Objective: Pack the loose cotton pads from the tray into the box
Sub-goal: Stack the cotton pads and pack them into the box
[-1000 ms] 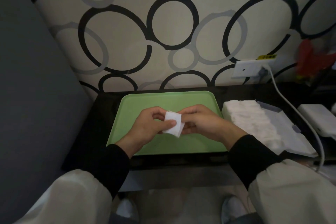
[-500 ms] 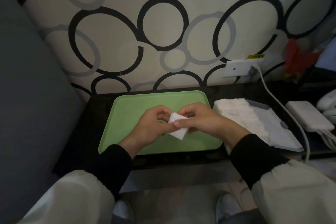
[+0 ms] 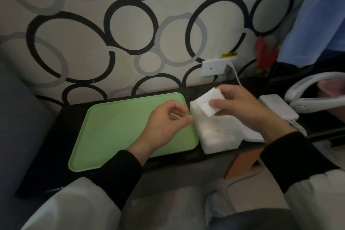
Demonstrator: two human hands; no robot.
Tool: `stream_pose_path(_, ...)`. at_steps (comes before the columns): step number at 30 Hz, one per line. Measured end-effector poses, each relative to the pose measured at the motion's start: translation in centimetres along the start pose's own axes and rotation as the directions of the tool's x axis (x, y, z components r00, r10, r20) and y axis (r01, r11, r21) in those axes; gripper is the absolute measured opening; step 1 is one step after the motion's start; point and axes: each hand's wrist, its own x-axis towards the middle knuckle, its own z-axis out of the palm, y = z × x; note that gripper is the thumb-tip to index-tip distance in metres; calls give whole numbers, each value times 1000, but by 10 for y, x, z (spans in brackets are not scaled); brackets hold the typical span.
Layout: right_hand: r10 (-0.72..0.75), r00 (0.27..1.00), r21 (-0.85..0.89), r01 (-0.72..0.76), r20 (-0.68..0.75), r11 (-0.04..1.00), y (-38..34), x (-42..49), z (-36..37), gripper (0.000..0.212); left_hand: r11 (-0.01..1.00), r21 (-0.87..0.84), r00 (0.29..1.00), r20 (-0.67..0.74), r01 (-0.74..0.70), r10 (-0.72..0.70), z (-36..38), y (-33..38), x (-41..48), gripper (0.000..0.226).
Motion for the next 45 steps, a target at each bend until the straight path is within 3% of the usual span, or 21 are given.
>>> stream_pose_path(3,62,982,84,-48,-179,995,13,-6,-28,14,968,226,992,93,-109,90,32,14,9,23)
stream_pose_path(5,92,968,95,-72,-232,993,21,-10,-41,15,884,421,970,206,-204,126,54,20,19,45)
stream_pose_path(9,116,952,83,-97,-282,992,35,-17,-59,14,670,695,915,398,-260,-58,90,21,39,115)
stream_pose_path(12,119,945,76,-101,-306,992,40,-19,-65,14,590,755,888,440,-286,-133,104,14,52,131)
stream_pose_path(19,125,952,29,-122,-280,992,43,-21,-69,15,576,749,857,492,-326,-155,107,14,74,125)
stream_pose_path(24,89,965,-65,-108,-245,992,39,-21,-68,15,488,790,817,528,-372,-232,117,20,80,134)
stream_pose_path(29,35,998,-153,-42,-50,987,36,-27,-72,12,448,836,787,494,-315,-368,120,24,90,146)
stream_pose_path(37,71,984,-228,-31,165,973,40,-32,-78,15,365,836,833,506,-410,-223,122,31,93,130)
stream_pose_path(41,100,979,-429,-14,177,903,44,-30,-69,17,365,836,835,505,-410,-219,120,33,93,120)
stream_pose_path(45,117,980,-654,18,163,756,39,-32,-61,16,386,842,847,483,-378,-224,117,29,92,117)
